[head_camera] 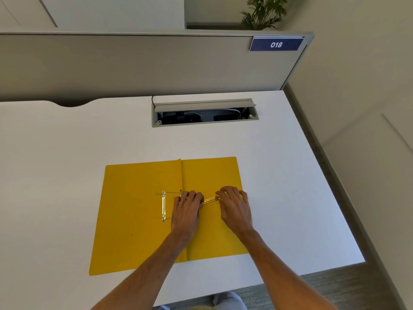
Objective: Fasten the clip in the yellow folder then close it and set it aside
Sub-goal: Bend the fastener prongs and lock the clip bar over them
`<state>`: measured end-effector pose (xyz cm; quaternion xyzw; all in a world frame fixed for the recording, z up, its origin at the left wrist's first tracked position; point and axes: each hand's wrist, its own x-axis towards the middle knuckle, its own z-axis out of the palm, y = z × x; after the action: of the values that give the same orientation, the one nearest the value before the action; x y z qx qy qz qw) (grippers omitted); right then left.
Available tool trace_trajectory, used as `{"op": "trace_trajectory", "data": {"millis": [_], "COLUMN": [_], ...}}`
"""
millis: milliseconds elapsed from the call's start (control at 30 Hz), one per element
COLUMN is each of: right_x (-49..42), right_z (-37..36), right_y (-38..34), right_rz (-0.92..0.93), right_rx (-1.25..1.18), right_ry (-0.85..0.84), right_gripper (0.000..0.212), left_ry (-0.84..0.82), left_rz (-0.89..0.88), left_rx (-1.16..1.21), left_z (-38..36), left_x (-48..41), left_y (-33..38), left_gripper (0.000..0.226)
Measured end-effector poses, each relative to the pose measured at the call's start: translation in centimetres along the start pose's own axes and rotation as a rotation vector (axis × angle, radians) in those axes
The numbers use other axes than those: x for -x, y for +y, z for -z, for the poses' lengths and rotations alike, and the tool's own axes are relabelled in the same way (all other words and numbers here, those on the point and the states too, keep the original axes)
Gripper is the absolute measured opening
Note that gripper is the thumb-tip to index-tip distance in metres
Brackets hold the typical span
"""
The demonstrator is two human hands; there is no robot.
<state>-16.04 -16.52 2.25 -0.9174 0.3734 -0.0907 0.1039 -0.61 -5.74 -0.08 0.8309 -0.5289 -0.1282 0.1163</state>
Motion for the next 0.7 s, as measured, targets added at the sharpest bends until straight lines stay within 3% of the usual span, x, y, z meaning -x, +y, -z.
{"op": "trace_trajectory", "data": {"millis": [167,433,700], "right_x": [-0.2,0.2,-1.7], "right_z": [-0.3,-0.8,0.0], "right_y": [-0.2,-0.8,-0.9], "right_rz": [0.059,-0.012,0.057], "right_rx": [0.013,0.029,0.066], "right_ry": [-0.131,-0.092,-0.246], "right_gripper": [0.029,0.02,0.026], "left_ry": [-0.014,0.005,-0.049], "left_rz": [0.008,0.188,0.138], "left_rx": [-0.012,0.108,0.078], "left_z": [-0.3,-0.3,0.6], "left_x": [0.2,-0.1,-0.7], "left_y": [0.0,0.7,0.3], "left_gripper": [0.023,0.024,0.026]}}
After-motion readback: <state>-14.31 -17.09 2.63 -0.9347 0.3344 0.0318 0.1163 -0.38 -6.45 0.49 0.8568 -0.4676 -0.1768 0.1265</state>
